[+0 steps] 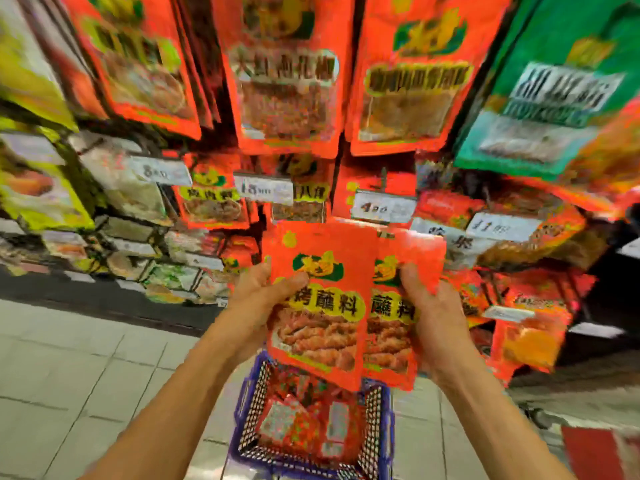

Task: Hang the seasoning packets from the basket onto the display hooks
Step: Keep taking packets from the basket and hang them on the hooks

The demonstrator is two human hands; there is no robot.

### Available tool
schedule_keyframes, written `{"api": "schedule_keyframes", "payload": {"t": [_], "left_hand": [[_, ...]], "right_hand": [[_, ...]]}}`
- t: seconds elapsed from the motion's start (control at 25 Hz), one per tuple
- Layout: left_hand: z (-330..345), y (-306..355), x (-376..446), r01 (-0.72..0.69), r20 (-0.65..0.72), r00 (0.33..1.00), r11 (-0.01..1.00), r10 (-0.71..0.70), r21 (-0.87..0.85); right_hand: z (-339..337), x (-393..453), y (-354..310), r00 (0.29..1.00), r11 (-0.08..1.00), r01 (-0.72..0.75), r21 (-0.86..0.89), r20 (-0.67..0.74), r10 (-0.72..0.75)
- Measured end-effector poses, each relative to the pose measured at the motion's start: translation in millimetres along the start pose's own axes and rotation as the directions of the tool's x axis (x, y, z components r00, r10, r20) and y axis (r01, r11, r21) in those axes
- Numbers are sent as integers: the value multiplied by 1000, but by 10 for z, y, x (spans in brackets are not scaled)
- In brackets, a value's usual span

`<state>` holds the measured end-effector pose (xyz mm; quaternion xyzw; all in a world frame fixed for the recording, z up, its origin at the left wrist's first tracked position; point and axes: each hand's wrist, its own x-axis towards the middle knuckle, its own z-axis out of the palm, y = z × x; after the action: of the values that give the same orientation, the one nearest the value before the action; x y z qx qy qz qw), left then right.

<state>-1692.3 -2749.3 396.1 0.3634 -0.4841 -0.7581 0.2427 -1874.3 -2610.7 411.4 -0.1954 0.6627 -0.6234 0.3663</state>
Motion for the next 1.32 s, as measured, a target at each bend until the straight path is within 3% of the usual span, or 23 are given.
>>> {"api": "schedule_keyframes", "payload": {"t": [0.2,0.32,0.52,0.8,0.96,1.08,1.32], "left_hand": [[247,1397,-329,-239,34,970,971,239,-10],[298,2090,-437,-375,19,926,926,376,-31],[502,2878,-610,-504,-15,863,861,504,-63],[759,3581,-603,-558,-35,830,830,557,-8],[955,3761,-522,-628,-8,777,777,629,42],[1078,3833,-486,-619,26,785,783,619,57],[1250,3915,-410,-640,10,768,765,641,72]], "right_hand": [[-5,-214,-1488,932,926,362,-109,27,-361],[88,-267,-2235,885,882,463,-89,-5,-465],[289,-304,-3196,741,736,652,-181,-53,-669],[390,30,-4083,782,792,609,38,-194,-592],[423,158,-4338,757,781,621,-66,-209,-619],[458,224,-4442,723,753,648,-111,-220,-655],[433,289,-4499,728,762,636,-122,-234,-645]]}}
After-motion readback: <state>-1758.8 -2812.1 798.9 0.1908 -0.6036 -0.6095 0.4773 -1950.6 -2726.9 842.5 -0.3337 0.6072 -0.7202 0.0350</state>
